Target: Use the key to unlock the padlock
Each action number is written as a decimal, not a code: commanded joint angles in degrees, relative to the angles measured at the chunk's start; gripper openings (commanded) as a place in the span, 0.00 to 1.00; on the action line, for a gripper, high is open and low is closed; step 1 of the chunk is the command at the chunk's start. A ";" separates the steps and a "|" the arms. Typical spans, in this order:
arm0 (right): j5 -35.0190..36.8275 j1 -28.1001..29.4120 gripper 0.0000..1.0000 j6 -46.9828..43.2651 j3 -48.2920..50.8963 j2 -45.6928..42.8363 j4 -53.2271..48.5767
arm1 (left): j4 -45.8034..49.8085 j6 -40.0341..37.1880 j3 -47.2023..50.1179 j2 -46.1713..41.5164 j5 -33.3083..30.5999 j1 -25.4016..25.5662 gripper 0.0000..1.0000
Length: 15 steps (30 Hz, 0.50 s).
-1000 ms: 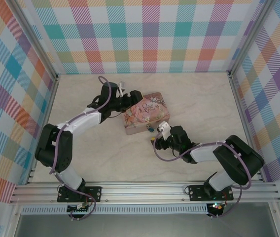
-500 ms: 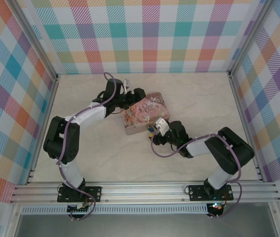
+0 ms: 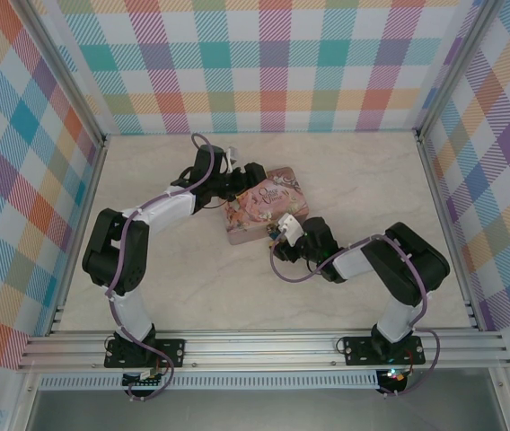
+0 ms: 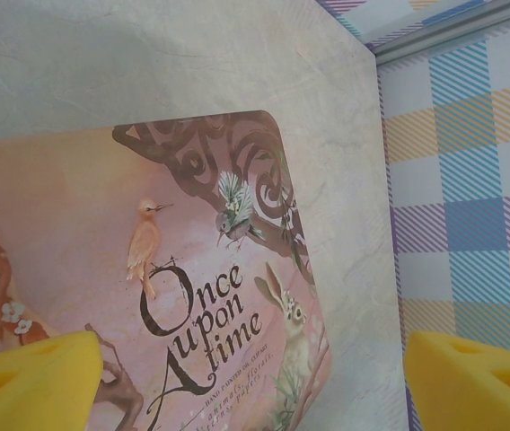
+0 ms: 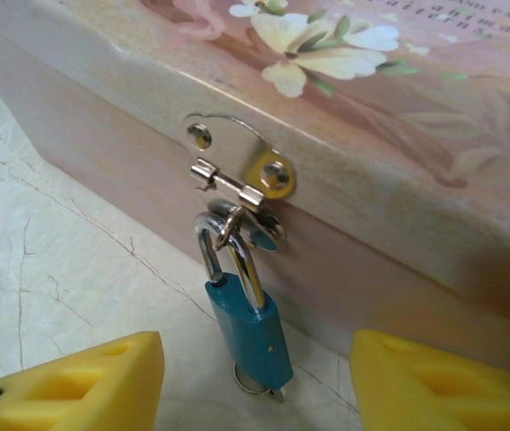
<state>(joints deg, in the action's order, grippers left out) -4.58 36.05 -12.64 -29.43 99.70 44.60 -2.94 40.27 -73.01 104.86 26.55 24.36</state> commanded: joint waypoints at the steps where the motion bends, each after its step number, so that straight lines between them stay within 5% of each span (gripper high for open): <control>1: -2.20 -0.02 0.50 0.97 -1.24 0.81 2.45 | 0.00 0.15 0.49 0.70 0.53 0.43 0.87; 7: -2.59 -0.01 0.31 2.09 -1.69 2.00 2.79 | -0.14 0.32 0.90 0.36 0.37 0.35 0.87; 15: -3.86 -0.02 0.20 3.28 -1.94 2.35 2.94 | -0.25 0.33 2.24 -0.41 -0.30 -0.10 0.87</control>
<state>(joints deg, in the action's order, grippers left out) -6.57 36.05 -10.48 -30.09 101.45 45.43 -3.07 40.66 -71.75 104.86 26.35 24.36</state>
